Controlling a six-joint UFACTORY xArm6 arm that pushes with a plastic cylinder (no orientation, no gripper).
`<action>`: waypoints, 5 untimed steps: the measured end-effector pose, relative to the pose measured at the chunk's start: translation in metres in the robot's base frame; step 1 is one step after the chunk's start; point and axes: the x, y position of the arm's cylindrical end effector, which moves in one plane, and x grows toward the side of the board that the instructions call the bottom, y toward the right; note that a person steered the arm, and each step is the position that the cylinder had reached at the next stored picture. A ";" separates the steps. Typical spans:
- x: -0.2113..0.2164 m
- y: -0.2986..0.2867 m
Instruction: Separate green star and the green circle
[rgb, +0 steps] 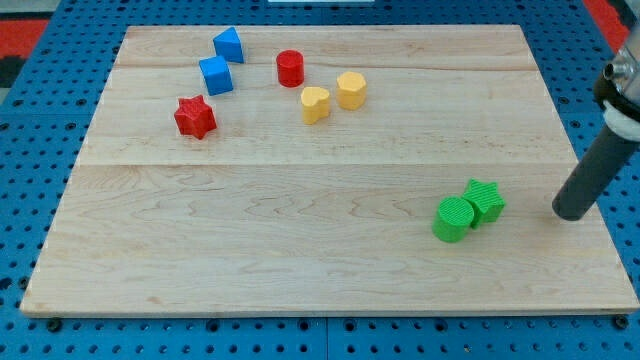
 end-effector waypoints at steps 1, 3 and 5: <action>-0.022 -0.045; 0.003 -0.047; -0.024 -0.121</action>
